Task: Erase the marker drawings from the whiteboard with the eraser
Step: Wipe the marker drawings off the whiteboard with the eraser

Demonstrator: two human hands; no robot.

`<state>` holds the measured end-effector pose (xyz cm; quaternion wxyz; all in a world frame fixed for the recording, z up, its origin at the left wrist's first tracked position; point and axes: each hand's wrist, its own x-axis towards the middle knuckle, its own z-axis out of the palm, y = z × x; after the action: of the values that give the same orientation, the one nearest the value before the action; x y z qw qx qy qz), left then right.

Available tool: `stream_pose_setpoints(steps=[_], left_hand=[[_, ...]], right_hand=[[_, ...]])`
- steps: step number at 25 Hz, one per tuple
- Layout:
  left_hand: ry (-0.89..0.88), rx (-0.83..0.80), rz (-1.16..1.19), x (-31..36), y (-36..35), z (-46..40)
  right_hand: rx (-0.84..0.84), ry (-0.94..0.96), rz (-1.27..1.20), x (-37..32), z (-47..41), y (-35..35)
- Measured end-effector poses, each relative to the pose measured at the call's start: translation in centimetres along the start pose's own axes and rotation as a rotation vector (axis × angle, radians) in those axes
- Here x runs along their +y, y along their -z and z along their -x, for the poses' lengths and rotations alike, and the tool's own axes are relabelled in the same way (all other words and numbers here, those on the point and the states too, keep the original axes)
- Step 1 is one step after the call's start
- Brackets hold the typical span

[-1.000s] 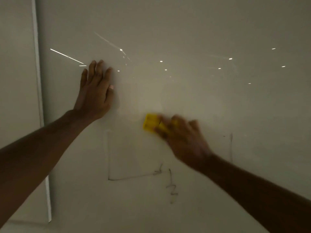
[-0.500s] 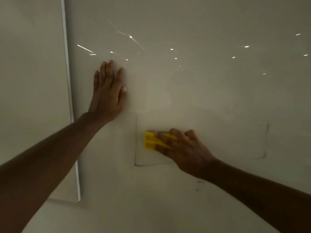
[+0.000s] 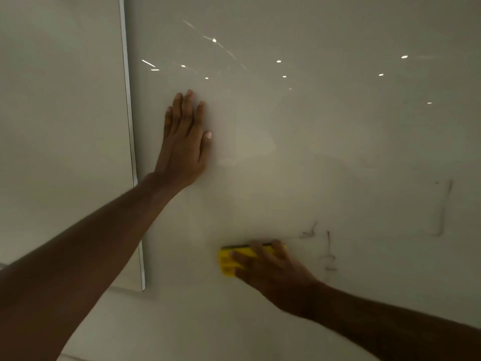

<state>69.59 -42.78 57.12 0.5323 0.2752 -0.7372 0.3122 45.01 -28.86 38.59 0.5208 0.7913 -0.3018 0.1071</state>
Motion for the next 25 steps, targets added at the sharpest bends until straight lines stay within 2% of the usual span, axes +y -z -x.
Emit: stream_pose_setpoints(steps=[2,4,6,8,10,12,15,17,18,20,22,25], left_hand=[[-0.002,-0.004,-0.003,0.1,-0.1,0.4],[0.003,0.001,-0.005,0.4,-0.2,0.7],[0.012,0.006,0.000,0.8,-0.3,0.7],[0.008,0.012,0.003,1.6,-0.4,0.8],[-0.006,0.002,0.013,2.5,-0.6,0.8],[-0.011,-0.009,0.021,3.7,-1.1,1.2],[0.003,-0.028,0.038,5.6,-1.9,1.9],[-0.011,-0.029,0.043,6.9,-2.4,2.4],[-0.022,-0.022,0.044,7.4,-2.6,2.5],[-0.046,-0.013,0.054,8.9,-3.2,2.5],[-0.061,-0.007,0.053,10.3,-3.6,2.3],[-0.068,0.001,0.044,12.3,-4.0,1.6]], right_hand=[[-0.009,0.017,-0.026,0.2,1.5,0.0],[0.067,-0.054,-0.036,3.1,0.1,1.2],[0.114,-0.229,0.038,8.0,-2.3,3.5],[0.200,-0.490,0.095,12.1,-4.1,6.2],[0.260,-0.627,0.119,12.7,-4.0,7.4],[0.161,-0.543,0.087,9.7,-0.9,5.7],[-0.006,-0.179,0.026,3.7,7.3,2.5],[-0.063,-0.095,0.017,3.6,10.9,2.5],[-0.074,-0.111,-0.003,4.7,11.1,3.1],[-0.075,-0.210,0.045,8.5,10.4,5.4],[-0.036,-0.410,0.114,13.2,9.0,8.3],[0.204,-0.724,0.136,16.3,7.5,11.0]])
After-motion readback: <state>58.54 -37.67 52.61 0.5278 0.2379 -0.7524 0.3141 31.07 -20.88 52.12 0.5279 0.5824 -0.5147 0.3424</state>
